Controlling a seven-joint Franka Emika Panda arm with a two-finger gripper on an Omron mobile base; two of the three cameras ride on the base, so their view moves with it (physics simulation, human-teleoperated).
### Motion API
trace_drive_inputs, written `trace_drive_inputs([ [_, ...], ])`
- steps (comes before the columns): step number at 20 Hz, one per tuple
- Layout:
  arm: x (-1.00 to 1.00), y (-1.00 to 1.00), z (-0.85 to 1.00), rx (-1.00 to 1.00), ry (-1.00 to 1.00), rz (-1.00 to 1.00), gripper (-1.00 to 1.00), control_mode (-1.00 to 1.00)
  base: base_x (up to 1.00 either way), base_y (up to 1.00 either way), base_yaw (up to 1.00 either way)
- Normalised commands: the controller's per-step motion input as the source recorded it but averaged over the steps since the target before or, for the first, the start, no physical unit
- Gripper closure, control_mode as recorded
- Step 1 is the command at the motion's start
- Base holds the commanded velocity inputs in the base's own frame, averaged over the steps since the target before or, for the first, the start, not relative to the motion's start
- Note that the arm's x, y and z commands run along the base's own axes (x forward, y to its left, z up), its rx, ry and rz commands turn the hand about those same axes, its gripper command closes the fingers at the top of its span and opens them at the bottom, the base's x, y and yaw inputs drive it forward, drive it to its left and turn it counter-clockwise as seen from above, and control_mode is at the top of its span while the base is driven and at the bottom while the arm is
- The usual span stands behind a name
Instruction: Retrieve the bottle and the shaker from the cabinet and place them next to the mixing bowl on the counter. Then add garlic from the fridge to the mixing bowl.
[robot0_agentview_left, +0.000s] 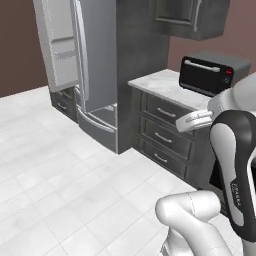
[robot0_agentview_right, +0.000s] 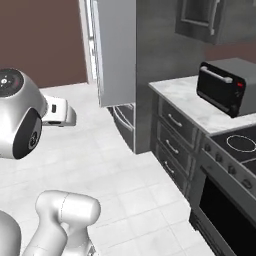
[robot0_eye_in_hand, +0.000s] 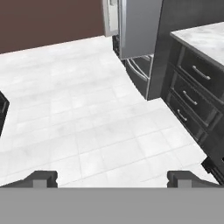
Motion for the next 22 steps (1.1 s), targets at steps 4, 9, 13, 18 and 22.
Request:
trace_drive_inputs([
  [4, 0.0, 0.0, 0.0, 0.0, 0.0, 0.0, -1.0, 1.0, 1.0, 0.94, 0.16],
  [9, 0.0, 0.0, 0.0, 0.0, 0.0, 0.0, -1.0, 1.0, 1.0, 0.89, 0.01],
  [13, 0.0, 0.0, 0.0, 0.0, 0.0, 0.0, -1.0, 1.0, 1.0, 0.99, 0.0],
  [18, 0.0, 0.0, 0.0, 0.0, 0.0, 0.0, -1.0, 1.0, 1.0, 0.97, 0.0],
  [22, 0.0, 0.0, 0.0, 0.0, 0.0, 0.0, -1.0, 1.0, 1.0, 1.0, 0.0],
])
